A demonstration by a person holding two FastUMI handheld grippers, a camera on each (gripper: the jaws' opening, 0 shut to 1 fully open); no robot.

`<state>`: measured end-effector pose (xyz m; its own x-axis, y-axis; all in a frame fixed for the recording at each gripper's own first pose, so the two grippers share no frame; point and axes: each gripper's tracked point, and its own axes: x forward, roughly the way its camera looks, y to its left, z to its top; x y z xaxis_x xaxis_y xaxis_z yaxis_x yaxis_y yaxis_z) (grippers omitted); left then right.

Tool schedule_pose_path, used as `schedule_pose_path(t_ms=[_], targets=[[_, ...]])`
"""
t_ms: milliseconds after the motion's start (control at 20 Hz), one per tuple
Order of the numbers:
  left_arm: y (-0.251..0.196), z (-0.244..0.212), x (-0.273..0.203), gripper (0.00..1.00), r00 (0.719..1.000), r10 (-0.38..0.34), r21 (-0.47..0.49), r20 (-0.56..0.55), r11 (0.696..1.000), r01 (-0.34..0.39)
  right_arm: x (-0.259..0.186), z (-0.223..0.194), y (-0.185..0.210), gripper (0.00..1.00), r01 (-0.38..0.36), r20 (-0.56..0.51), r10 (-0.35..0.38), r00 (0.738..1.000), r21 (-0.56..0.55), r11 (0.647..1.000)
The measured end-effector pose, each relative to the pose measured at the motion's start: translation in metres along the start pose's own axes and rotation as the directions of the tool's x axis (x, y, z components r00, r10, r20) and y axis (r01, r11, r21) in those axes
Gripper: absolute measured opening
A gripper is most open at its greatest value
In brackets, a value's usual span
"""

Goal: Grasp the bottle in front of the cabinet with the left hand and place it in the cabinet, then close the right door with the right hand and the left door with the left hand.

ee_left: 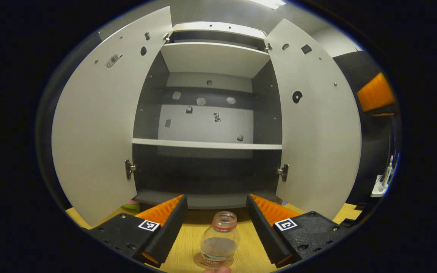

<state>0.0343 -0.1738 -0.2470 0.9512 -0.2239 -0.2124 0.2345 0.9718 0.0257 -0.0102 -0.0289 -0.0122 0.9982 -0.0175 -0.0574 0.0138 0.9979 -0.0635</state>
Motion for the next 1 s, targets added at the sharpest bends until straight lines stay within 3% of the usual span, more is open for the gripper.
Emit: schedule_pose_path(t_ms=[500,750,900,1000], targets=[[-0.002,-0.107,-0.017,0.95,0.988,0.055,0.012,-0.145,0.998,-0.054,-0.013,-0.012,0.011,0.98,-0.095,-0.036,0.095,0.995,0.001,0.995],[-0.001,-0.114,-0.015,0.95,0.986,0.076,0.016,-0.15,0.997,-0.074,-0.02,-0.023,-0.002,0.98,-0.084,-0.058,0.084,0.995,0.006,0.996],[0.0,-0.115,-0.02,0.74,0.983,0.078,0.035,-0.164,0.997,-0.073,-0.021,-0.023,-0.007,0.98,-0.075,-0.054,0.076,0.996,0.014,0.997],[-0.003,-0.11,-0.026,0.7,0.98,0.052,0.037,-0.193,0.998,-0.045,-0.021,-0.022,-0.007,0.98,-0.075,-0.046,0.075,0.996,0.009,0.997]])
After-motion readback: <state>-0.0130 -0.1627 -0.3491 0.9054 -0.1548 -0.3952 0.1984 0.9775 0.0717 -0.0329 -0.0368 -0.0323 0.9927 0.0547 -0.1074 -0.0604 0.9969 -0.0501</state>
